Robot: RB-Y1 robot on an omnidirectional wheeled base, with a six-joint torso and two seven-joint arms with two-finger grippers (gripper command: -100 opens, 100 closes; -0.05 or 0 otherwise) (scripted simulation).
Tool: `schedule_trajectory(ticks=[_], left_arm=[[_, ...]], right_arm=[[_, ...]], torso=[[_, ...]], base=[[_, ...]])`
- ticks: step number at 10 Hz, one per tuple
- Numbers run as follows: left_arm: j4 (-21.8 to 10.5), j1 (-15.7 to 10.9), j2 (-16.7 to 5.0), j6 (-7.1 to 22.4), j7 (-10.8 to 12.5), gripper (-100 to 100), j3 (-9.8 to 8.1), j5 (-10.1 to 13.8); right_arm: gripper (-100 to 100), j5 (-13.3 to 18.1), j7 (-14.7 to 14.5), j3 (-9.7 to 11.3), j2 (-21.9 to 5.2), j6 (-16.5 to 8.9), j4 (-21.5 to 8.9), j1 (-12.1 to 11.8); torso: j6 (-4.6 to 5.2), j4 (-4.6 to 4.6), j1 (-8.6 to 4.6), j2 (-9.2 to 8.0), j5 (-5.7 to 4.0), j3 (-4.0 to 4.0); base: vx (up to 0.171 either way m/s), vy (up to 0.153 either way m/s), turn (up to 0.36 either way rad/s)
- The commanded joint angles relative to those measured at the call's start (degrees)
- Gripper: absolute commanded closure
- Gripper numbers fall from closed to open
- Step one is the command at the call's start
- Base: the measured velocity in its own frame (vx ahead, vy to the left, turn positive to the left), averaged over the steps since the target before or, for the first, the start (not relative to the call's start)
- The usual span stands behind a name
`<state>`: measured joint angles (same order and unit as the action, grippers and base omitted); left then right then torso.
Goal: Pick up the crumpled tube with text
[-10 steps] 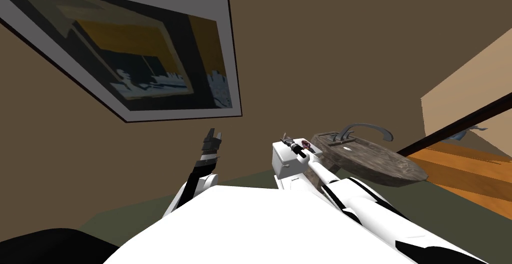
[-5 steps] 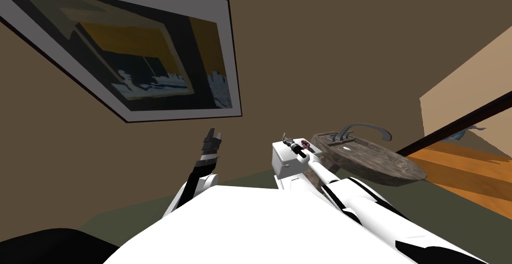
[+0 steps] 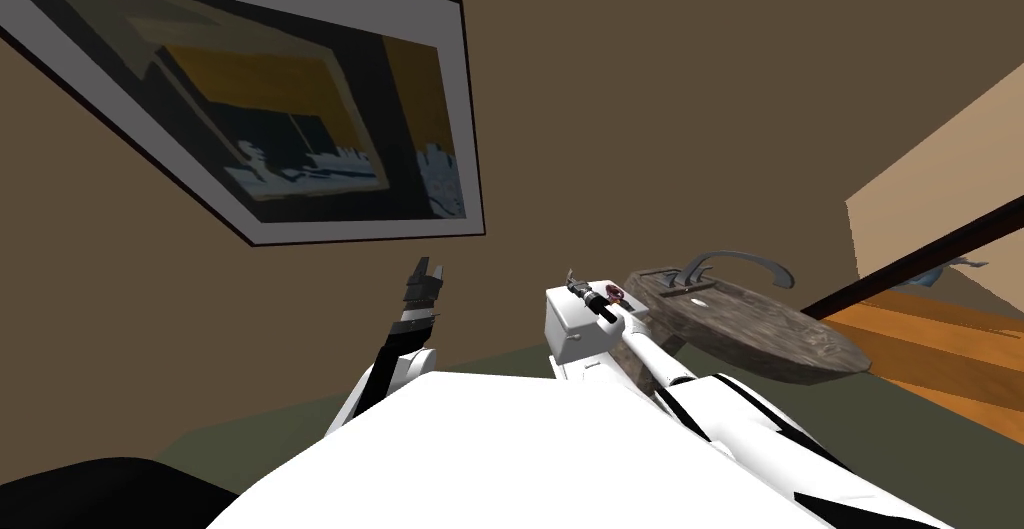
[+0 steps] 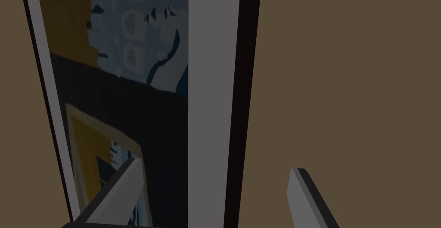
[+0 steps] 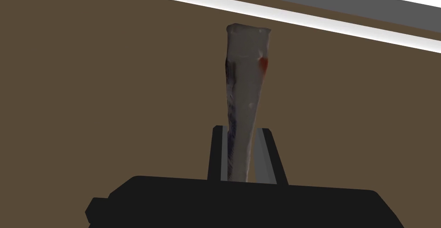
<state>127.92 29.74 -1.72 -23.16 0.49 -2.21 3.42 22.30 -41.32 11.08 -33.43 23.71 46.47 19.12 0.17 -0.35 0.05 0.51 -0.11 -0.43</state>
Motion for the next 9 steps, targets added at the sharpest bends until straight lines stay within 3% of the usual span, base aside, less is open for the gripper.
schedule_trajectory(ticks=[1,2,4,5,9], left_arm=[[0.0,0.0,0.0,0.0,0.0,0,0.0,0.0],[0.0,0.0,0.0,0.0,0.0,0,0.0,0.0],[0.0,0.0,0.0,0.0,0.0,0,0.0,0.0],[0.0,0.0,0.0,0.0,0.0,0,0.0,0.0],[0.0,0.0,0.0,0.0,0.0,0,0.0,0.0]], right_arm=[[100,0.8,0.4,-0.6,0.3,-0.2,2.1,-1.7],[100,0.8,0.4,-0.6,0.3,-0.2,2.1,-1.7],[100,2.5,1.8,-1.8,0.1,-1.1,5.2,-5.3],[100,2.5,1.8,-1.8,0.1,-1.1,6.4,-5.3],[100,5.7,4.5,-4.0,-0.2,-2.8,14.2,-12.5]], torso=[[0.0,0.0,0.0,0.0,0.0,0.0],[-0.04,-0.06,-0.04,0.06,-0.05,-0.07],[0.03,-0.22,-0.09,0.1,-0.14,-0.16],[0.08,-0.32,-0.17,0.12,-0.2,-0.22],[0.17,-0.47,-0.36,0.16,-0.33,-0.32]], base=[[0.047,-0.004,-0.005],[0.017,0.001,-0.005],[0.048,0.004,0.021],[0.019,-0.002,-0.017],[0.05,-0.003,0.013]])
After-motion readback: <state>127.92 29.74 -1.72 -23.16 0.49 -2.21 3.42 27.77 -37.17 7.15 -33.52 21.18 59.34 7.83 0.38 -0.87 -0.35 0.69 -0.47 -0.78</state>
